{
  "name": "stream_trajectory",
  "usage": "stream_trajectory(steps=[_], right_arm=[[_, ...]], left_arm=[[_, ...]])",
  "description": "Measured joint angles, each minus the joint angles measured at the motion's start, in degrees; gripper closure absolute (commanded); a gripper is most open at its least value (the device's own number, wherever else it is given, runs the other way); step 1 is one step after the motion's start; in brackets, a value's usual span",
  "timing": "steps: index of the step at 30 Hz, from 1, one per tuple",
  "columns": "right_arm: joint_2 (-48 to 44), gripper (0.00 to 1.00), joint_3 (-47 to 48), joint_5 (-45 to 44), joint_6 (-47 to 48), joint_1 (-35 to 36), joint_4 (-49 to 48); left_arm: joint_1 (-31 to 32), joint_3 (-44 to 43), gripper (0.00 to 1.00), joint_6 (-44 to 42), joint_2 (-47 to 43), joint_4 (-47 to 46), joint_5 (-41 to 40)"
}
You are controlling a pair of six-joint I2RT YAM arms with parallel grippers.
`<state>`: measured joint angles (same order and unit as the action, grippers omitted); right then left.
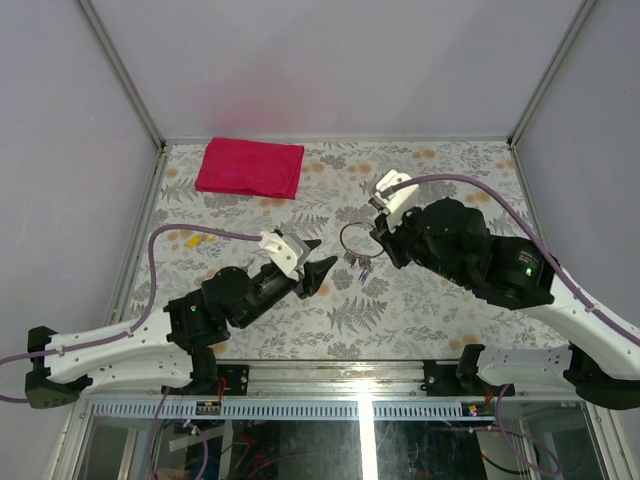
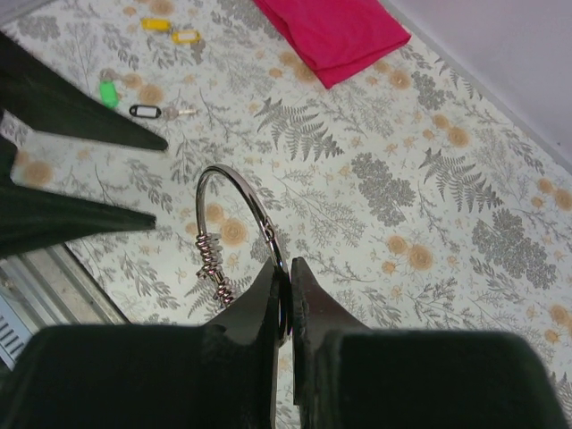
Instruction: Put the keys on the keyring
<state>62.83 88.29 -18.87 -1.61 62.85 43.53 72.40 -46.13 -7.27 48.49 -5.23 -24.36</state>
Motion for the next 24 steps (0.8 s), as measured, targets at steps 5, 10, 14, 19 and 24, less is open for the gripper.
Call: stream_trajectory(steps=[5, 10, 14, 19, 24], right_arm=[[-6.95, 0.90, -12.20, 5.22, 3.41, 0.00, -6.36], [-19.21, 0.87, -29.07, 13.75, 9.01, 0.00, -16.15], [-27.12, 0.86, -39.04, 18.62, 12.07, 0.00, -22.69], [-30.36, 0.85, -43.39, 20.92, 13.20, 0.00, -26.34], [-27.45, 0.85, -43.30, 19.52, 10.21, 0.00, -26.08]], left_arm=[[0.00, 1.03, 0.46, 3.45, -4.33, 2.99, -0.09], [0.00, 1.27, 0.35, 7.63, -8.02, 7.43, -1.31], [0.00, 1.33, 0.22, 10.62, -8.87, 11.23, -2.60], [-3.54, 1.38, 0.00, 14.51, -7.10, 16.06, -1.81], [-19.85, 1.81, 0.00, 18.84, -3.41, 19.32, 9.25]])
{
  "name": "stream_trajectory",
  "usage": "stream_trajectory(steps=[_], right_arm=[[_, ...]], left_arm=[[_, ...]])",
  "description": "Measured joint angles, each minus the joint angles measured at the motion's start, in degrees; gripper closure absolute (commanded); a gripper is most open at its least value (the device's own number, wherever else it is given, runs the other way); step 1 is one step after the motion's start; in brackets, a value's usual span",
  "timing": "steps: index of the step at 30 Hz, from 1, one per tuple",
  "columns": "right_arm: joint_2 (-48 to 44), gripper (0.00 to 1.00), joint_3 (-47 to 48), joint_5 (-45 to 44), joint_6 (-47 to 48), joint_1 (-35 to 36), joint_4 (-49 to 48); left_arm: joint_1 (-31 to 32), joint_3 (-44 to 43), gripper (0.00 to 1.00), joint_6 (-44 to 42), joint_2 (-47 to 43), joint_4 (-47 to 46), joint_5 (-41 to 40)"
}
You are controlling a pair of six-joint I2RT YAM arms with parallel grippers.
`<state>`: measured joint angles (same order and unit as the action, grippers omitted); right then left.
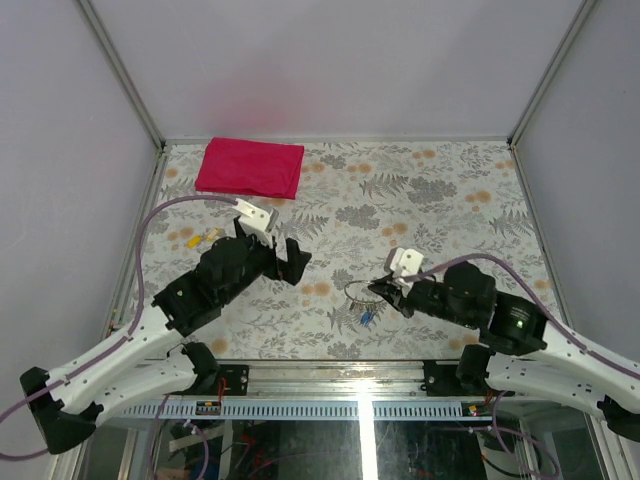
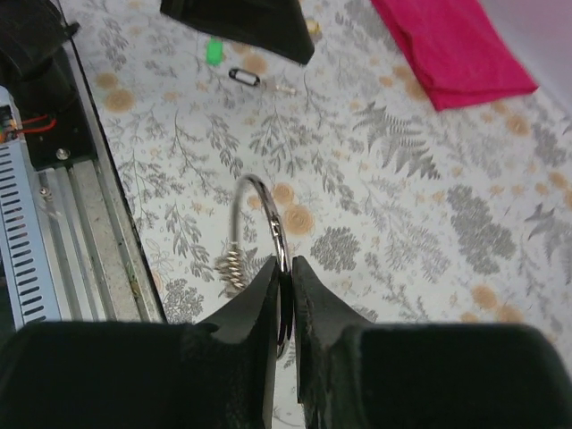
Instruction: Put the keys on the keyring
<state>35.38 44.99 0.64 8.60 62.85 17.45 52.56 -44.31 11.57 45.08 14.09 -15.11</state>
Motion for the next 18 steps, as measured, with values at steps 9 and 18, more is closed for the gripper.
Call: stream_trajectory(steps=[9, 18], right_arm=[[17.16, 0.86, 3.63, -5.99, -13.68, 0.00, 9.01], [26.97, 0.86, 3.48, -5.49, -22.01, -2.01, 9.33]], left_arm=[[-12.20, 0.24, 0.00, 2.95, 1.40, 6.67, 6.78], [-12.48, 1.09, 0.00, 4.04, -0.98, 10.32, 6.58]])
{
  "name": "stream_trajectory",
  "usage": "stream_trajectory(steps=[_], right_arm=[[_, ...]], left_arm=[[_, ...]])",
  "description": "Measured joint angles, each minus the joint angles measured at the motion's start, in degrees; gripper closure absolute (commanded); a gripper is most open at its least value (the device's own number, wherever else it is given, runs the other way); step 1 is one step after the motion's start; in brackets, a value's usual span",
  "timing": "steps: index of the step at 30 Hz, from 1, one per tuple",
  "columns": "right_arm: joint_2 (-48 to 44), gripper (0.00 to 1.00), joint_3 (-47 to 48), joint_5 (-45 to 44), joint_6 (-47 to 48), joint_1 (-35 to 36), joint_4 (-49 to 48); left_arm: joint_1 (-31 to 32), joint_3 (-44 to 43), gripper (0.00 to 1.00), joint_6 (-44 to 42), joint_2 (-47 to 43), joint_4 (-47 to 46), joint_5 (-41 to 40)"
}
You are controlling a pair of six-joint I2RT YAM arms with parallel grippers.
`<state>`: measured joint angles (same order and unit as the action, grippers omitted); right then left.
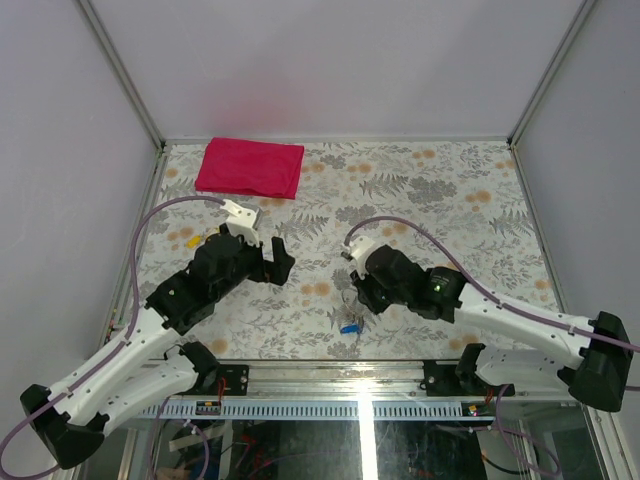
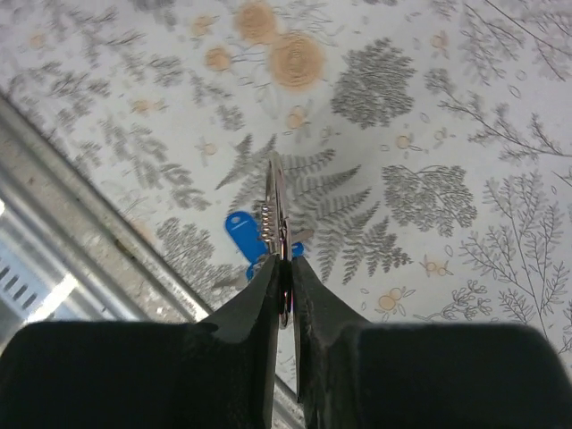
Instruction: Put the keys on the keyring
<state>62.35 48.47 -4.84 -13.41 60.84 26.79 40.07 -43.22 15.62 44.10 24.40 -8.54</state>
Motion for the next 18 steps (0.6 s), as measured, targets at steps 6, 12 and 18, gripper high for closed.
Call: stream_trajectory(steps=[6, 12, 18], right_arm=[[4.00, 0.74, -3.78, 2.91, -3.74, -14.40, -5.95], [11.10, 0.49, -4.11, 4.57, -5.60, -22.64, -12.17], [11.89, 0.36, -5.86, 5.31, -8.52, -28.98, -15.82]], left_arm=[[0.00, 0.07, 0.00, 1.27, -0.35, 1.62, -0.02], [0.00, 0.07, 0.00, 2.93, -0.28, 4.96, -1.66], [0.00, -1.49, 0.00, 6.49, 2.32, 10.21, -4.72]])
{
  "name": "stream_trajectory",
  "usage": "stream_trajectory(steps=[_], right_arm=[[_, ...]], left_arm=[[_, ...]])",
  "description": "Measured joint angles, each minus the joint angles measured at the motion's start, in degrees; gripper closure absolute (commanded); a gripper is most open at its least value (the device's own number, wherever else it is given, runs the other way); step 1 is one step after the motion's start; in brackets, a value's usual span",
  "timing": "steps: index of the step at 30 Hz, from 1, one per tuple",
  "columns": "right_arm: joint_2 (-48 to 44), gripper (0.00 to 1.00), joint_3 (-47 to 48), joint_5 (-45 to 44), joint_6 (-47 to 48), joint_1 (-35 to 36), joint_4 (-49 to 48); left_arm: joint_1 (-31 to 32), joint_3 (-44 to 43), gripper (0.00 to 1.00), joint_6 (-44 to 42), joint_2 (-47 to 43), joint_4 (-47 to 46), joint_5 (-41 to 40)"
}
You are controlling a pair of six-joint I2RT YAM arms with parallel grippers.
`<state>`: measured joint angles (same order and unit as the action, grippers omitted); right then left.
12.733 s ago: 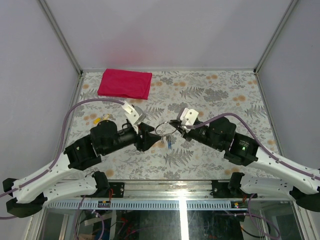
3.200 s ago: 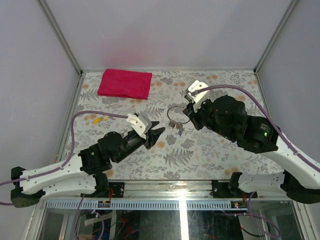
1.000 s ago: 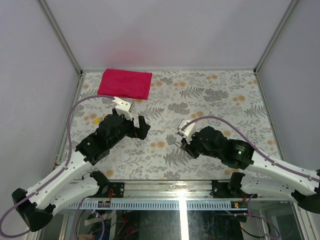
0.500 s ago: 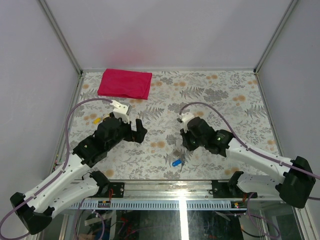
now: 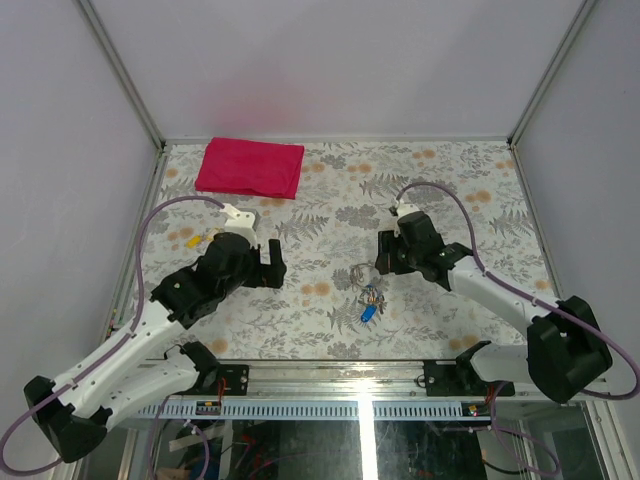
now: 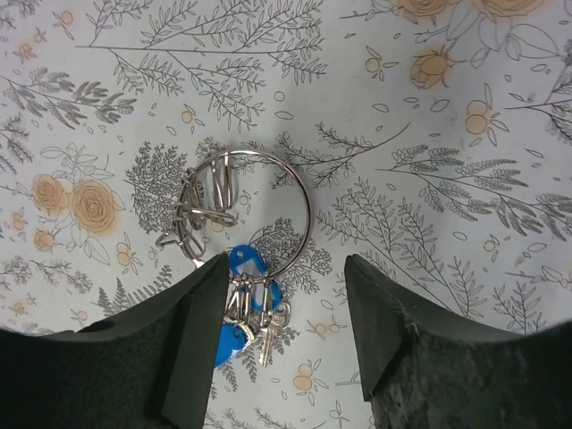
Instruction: Put the keys on the keyring
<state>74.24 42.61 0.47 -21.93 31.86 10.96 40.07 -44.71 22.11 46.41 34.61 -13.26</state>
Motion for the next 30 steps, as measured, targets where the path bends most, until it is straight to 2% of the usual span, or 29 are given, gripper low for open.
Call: stream_trajectory(steps=[3, 7, 14, 19, 22, 30], right_arm=[[-2.84, 0.12, -0.15, -1.33, -2.34, -0.50, 1.42], [-8.61, 0.01, 0.72, -1.84, -4.11, -0.50, 6.25], [-21.59, 0.01, 1.11, 0.13, -4.20, -0.50, 15.54], [-39.58, 0.01, -0.28, -0.90, -4.20, -0.50, 18.64], [-46.97, 0.01, -0.28, -2.89, -4.20, -0.50, 19.63], [-51.30, 0.01, -1.20, -5.25, -4.13, -0.50, 21.22]], left_arm=[[0.00, -0.98, 0.00, 3.06, 1.62, 2.16, -1.57], [0.00, -1.92, 0.00, 9.25, 3.96, 6.56, -4.83], [0.00, -3.23, 0.00, 13.94, -0.52, 10.84, -5.86], [0.00, -5.64, 0.00, 11.63, -7.85, 10.58, -6.51], [0.00, -5.64, 0.00, 9.86, -11.26, 10.43, -6.91], [0.00, -2.71, 0.00, 7.17, -16.57, 8.87, -8.11]])
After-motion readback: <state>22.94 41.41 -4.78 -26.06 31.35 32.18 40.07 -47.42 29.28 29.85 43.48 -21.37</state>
